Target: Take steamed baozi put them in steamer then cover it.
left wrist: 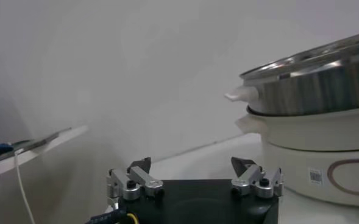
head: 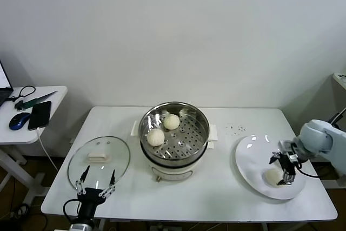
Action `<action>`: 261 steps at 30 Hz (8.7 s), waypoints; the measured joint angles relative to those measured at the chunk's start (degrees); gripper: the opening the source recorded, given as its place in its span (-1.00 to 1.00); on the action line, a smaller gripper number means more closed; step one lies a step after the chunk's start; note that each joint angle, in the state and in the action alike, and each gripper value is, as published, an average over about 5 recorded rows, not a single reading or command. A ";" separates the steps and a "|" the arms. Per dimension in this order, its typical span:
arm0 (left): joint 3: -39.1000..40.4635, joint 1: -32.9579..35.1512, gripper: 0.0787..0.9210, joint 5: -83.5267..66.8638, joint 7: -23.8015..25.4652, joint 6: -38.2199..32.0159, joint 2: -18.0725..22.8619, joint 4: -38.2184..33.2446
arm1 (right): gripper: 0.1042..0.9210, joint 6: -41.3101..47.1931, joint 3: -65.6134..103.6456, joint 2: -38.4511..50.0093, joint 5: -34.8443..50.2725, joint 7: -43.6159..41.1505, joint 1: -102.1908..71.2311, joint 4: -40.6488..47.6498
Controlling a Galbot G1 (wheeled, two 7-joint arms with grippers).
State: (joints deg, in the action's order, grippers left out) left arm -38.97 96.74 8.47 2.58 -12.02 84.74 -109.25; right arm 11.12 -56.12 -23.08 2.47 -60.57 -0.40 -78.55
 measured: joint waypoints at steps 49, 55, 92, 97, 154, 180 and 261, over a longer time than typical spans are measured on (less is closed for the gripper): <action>0.47 0.73 0.77 0.60 -0.05 0.02 0.24 0.24 | 0.47 -19.13 -18.49 -13.30 -4.65 -3.46 29.71 1.40; 0.45 0.55 0.77 0.57 -0.03 0.09 0.29 0.30 | 0.47 -25.92 -23.30 -20.71 -3.94 -4.32 40.12 0.50; -0.84 0.26 0.77 -2.22 0.02 -0.67 0.61 1.28 | 0.49 -34.70 -25.44 -50.26 -9.65 -4.88 34.87 -3.00; -0.58 0.14 0.77 -2.27 0.00 -0.67 0.65 1.52 | 0.58 -34.48 -25.62 -50.69 -9.71 -4.39 34.49 -3.13; -0.61 1.47 0.77 -1.57 -0.01 -0.16 0.06 0.94 | 0.76 -6.04 8.37 -5.40 -1.79 -2.70 3.00 9.85; -0.96 2.40 0.77 -0.45 -0.07 -0.36 0.89 1.13 | 0.76 -9.65 18.52 -10.43 -12.21 -3.82 -7.39 23.21; 1.16 0.82 0.77 -1.42 0.02 -0.62 -1.75 -0.78 | 0.49 4.32 -42.89 -52.62 43.09 3.67 39.48 18.71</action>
State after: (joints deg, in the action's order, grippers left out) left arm -37.81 97.57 7.05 2.60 -12.64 82.99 -110.03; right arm 15.44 -99.01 -75.71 45.57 -56.90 39.07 -59.84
